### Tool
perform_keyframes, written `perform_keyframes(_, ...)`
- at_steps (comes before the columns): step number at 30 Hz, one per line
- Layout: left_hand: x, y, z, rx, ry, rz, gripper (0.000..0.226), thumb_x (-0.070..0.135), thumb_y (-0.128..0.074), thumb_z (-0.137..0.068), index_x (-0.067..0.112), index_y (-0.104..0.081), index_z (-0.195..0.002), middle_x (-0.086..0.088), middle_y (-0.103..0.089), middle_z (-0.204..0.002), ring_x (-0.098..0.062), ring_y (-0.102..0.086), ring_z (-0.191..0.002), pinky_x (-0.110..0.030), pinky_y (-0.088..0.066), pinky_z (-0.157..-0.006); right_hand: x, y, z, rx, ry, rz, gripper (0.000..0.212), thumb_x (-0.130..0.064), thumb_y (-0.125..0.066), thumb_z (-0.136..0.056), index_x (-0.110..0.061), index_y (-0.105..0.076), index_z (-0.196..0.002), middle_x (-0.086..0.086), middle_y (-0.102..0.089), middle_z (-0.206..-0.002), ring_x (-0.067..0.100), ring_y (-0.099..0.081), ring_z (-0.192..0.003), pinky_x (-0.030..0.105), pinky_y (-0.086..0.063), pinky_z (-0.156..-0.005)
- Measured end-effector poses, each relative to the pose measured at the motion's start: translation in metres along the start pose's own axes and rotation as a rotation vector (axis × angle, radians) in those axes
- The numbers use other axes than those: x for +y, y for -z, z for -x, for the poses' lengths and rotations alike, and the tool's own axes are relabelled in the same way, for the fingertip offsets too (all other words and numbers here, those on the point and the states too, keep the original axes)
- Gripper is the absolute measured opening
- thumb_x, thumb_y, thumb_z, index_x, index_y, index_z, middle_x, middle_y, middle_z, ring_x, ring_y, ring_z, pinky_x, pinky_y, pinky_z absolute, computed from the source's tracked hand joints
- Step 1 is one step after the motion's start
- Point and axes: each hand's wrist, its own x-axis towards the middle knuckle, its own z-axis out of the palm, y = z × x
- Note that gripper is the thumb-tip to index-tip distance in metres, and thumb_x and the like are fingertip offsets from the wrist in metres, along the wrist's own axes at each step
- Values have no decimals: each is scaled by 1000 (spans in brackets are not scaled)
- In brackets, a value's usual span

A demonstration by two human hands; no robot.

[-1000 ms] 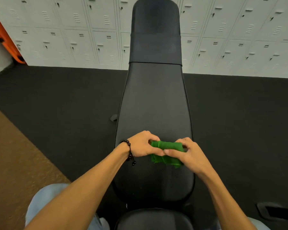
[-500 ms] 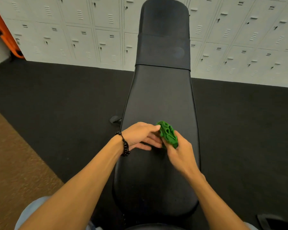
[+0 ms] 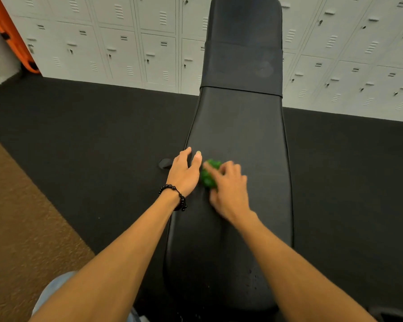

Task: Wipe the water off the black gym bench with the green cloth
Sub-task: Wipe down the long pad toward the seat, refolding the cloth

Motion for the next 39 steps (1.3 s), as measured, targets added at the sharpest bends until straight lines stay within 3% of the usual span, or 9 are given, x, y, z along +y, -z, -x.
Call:
perform_keyframes(6, -8, 9, 6, 36, 0, 52, 47, 51, -34, -102, 29, -46, -142, 13, -53, -129, -9, -47, -123, -26, -33, -97, -5, -21, 61, -404, 880, 233, 80, -30, -76, -70, -33, -44, -143, 8, -47, -114, 28, -43, -100, 44, -45, -78)
perform_keyframes(11, -15, 14, 6, 45, 18, 57, 36, 50, -37, -102, 31, -54, -127, 22, -56, -105, -4, -53, -103, -23, -37, -86, 39, -3, 6, 73, 157, 129, 81, -7, -63, -65, -31, -51, -142, 10, -45, -103, 30, -40, -89, 43, -43, -67)
perform_keyframes(14, -24, 16, 8, 37, 54, 91, 43, 51, -41, -100, 28, -51, -135, 15, -59, -119, -6, -55, -114, -28, -42, -98, 22, 0, 0, 120, -174, 55, 71, -11, -64, -74, -23, -51, -143, 13, -48, -106, 33, -42, -92, 41, -38, -68)
perform_keyframes(20, -69, 25, 24, -1, 343, 237, 53, 62, -56, -87, 31, -55, -130, 6, -62, -125, -13, -60, -115, -39, -48, -98, -17, -32, 79, -369, 837, 187, 83, -24, -72, -65, -25, -45, -143, 8, -49, -107, 29, -41, -97, 44, -43, -74)
perform_keyframes(25, -92, 24, 52, -241, 610, 405, 64, 71, -39, -91, 18, -66, -116, 1, -71, -110, -16, -67, -98, -35, -53, -82, -38, -40, 87, -159, 357, 66, 70, -19, -77, -68, -15, -56, -134, 10, -52, -101, 31, -45, -90, 42, -43, -68)
perform_keyframes(29, -90, 27, 58, -262, 603, 419, 53, 67, -23, -97, 31, -48, -126, 8, -53, -114, -11, -50, -105, -30, -45, -77, -39, -42, 102, -391, 899, 159, 66, -26, -68, -74, -22, -51, -138, 9, -49, -106, 29, -42, -94, 43, -42, -72)
perform_keyframes(33, -101, 31, 63, -308, 679, 468, 63, 75, -32, -90, 29, -57, -125, -3, -61, -130, -17, -64, -99, -34, -52, -70, -45, -43, 95, -239, 489, 66, 66, -20, -75, -68, -20, -59, -131, 10, -50, -99, 31, -41, -91, 42, -40, -69)
perform_keyframes(37, -118, 29, 74, -452, 773, 312, 91, 90, -33, -75, 27, -49, -138, -1, -47, -147, -26, -48, -129, -52, -35, -106, -49, -38, 114, -547, 1049, 161, 61, -32, -72, -73, -31, -58, -132, 7, -50, -113, 29, -42, -101, 43, -42, -75)
perform_keyframes(39, -124, 27, 80, -485, 840, 279, 106, 98, -35, -62, 29, -47, -141, -4, -49, -144, -30, -48, -128, -57, -38, -104, -50, -39, 105, -516, 902, 159, 61, -25, -74, -69, -35, -61, -128, 6, -48, -109, 28, -38, -97, 43, -41, -72)
